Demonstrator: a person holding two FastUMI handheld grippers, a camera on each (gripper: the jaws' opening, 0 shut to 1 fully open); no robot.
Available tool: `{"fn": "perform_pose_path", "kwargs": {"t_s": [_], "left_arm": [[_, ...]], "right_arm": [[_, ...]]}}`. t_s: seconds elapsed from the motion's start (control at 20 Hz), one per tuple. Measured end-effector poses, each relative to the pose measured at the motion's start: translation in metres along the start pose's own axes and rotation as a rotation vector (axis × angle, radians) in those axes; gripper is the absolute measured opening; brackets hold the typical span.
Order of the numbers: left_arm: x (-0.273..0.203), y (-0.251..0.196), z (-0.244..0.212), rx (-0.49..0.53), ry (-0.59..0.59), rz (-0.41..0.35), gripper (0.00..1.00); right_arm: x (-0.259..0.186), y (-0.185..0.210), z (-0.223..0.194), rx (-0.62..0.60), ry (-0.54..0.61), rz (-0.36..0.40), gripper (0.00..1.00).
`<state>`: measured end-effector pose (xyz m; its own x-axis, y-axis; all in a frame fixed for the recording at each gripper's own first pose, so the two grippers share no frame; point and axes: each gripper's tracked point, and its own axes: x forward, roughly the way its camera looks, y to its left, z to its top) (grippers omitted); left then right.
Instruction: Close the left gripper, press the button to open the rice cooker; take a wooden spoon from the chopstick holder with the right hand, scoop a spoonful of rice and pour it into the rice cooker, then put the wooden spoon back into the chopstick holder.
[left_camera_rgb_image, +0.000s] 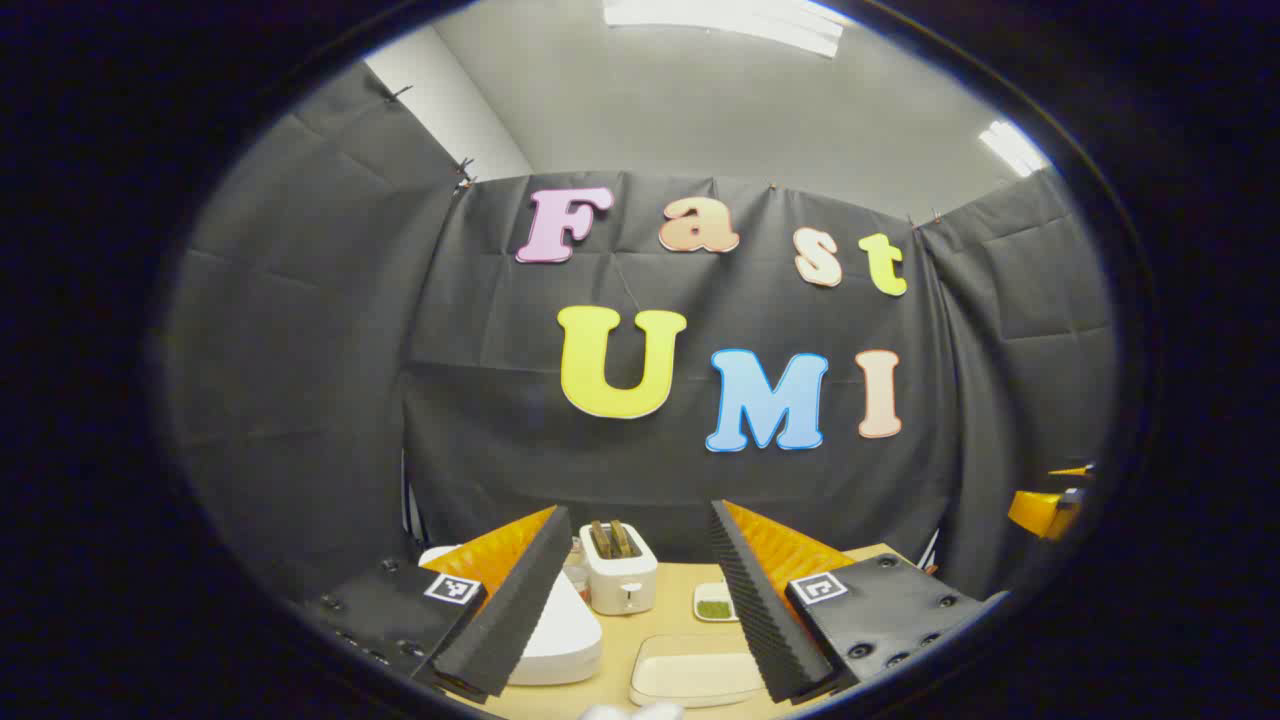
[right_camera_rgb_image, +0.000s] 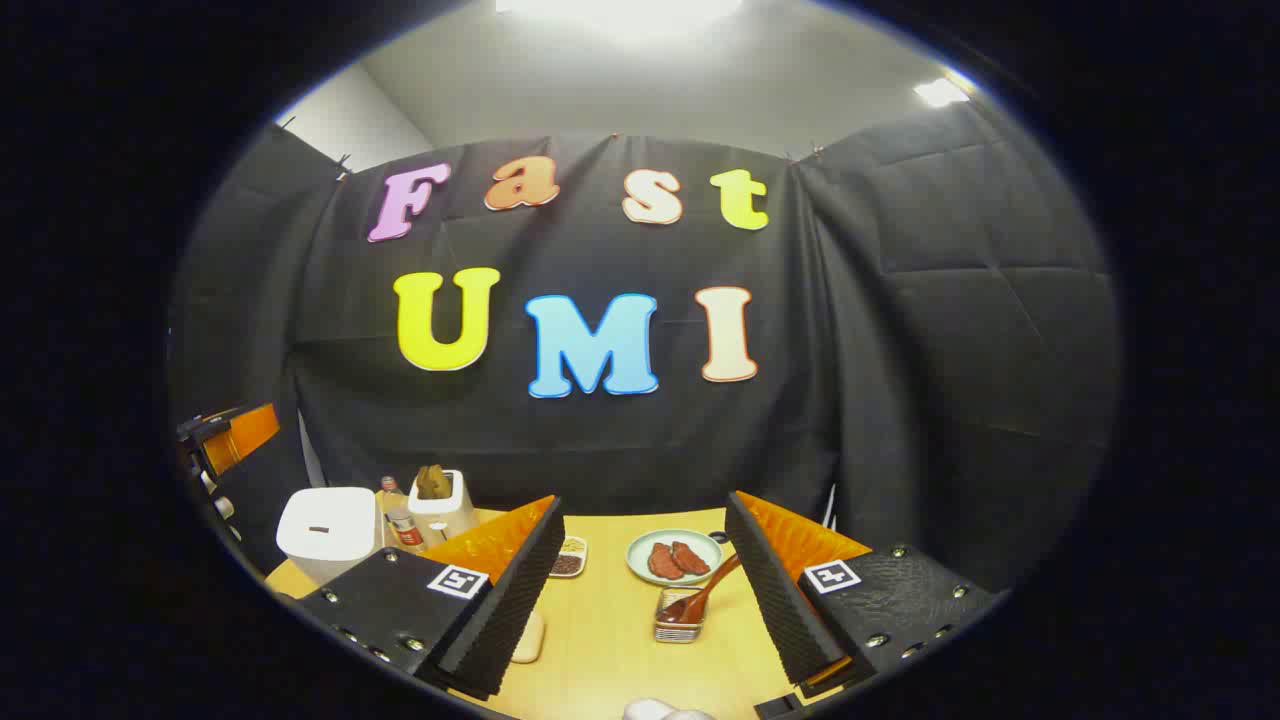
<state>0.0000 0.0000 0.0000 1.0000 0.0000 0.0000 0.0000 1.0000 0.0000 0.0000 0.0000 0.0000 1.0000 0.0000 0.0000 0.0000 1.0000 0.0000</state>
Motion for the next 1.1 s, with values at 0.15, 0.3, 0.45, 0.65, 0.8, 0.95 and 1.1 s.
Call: {"fn": "perform_pose_path", "kwargs": {"t_s": [0.15, 0.3, 0.45, 0.65, 0.8, 0.95, 1.1], "left_arm": [[-0.004, 0.005, 0.003, 0.028, 0.004, -0.014, 0.96], [-0.011, 0.005, 0.006, 0.036, -0.004, -0.035, 0.93], [-0.011, 0.008, 0.006, 0.038, 0.007, -0.036, 0.99], [-0.007, 0.018, 0.008, 0.049, 0.014, -0.026, 0.93], [-0.004, 0.019, 0.008, 0.038, 0.02, -0.033, 0.97], [0.0, 0.017, 0.008, 0.035, 0.017, -0.034, 1.0], [0.003, 0.016, 0.004, 0.033, 0.028, -0.03, 0.99]], "right_arm": [[0.0, 0.035, 0.016, 0.006, -0.025, 0.047, 0.98], [0.001, 0.05, 0.03, -0.009, -0.063, 0.054, 0.95], [0.001, 0.058, 0.038, -0.02, -0.077, 0.06, 0.98], [0.007, 0.061, 0.047, -0.009, -0.092, 0.048, 0.98], [0.013, 0.062, 0.044, -0.001, -0.076, 0.045, 0.98], [0.014, 0.061, 0.043, -0.006, -0.068, 0.044, 0.98], [0.016, 0.056, 0.042, -0.013, -0.064, 0.036, 0.98]]}}
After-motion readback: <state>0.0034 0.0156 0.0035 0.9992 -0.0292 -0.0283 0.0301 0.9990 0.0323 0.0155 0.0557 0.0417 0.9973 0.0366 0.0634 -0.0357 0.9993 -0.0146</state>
